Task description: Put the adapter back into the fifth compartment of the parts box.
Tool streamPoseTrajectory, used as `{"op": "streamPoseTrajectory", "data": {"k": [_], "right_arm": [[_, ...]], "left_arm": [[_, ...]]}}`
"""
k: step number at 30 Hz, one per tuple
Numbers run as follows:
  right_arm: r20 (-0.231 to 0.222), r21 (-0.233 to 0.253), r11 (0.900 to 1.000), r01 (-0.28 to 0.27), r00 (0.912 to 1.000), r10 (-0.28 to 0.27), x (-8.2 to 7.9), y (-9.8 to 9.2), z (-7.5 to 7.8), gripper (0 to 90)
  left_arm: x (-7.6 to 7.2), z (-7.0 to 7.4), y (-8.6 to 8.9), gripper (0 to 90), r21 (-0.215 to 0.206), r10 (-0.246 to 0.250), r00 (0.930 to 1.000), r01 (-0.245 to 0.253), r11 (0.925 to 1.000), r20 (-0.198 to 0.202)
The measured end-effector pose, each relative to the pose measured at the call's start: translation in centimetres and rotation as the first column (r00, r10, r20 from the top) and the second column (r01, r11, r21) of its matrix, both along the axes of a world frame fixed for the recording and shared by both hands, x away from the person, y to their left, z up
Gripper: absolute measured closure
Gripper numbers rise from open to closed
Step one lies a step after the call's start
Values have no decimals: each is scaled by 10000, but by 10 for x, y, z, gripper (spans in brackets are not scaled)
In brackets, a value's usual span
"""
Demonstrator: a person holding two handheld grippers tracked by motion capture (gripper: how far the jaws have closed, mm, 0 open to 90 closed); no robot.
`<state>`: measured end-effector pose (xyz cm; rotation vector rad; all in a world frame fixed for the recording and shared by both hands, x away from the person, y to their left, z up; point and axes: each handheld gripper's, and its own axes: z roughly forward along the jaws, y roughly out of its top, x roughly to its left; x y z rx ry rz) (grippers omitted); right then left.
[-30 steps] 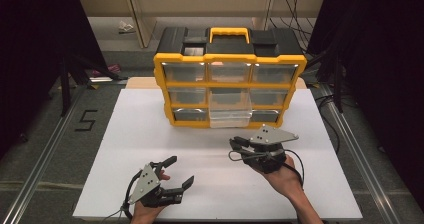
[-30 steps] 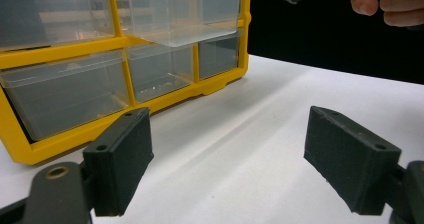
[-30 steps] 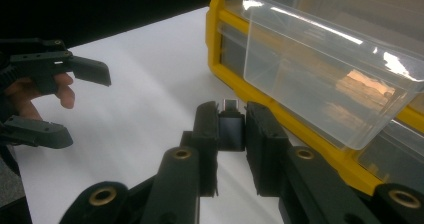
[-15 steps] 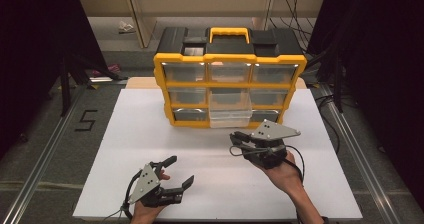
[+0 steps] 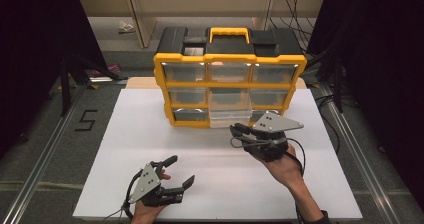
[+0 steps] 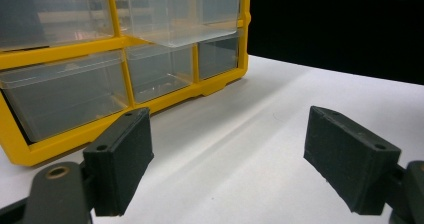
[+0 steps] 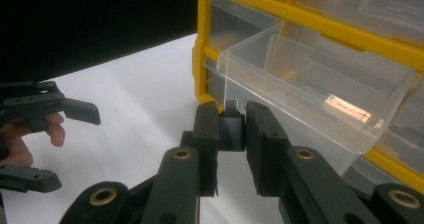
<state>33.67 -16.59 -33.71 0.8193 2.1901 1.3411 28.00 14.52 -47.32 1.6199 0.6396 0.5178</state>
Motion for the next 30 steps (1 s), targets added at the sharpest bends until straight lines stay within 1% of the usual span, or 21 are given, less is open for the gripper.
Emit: {"op": "streamPoseTrajectory", "data": {"k": [18,30], "right_arm": [[168,77,9997,220,9996,-221,14,1,13,764],[126,112,9993,363,9993,-364,24,1,16,764]], "left_arm": [[0,0,0,190,-16,4,10000,-4,10000,-5],[0,0,0,190,12,-5,10000,5,10000,21]]}}
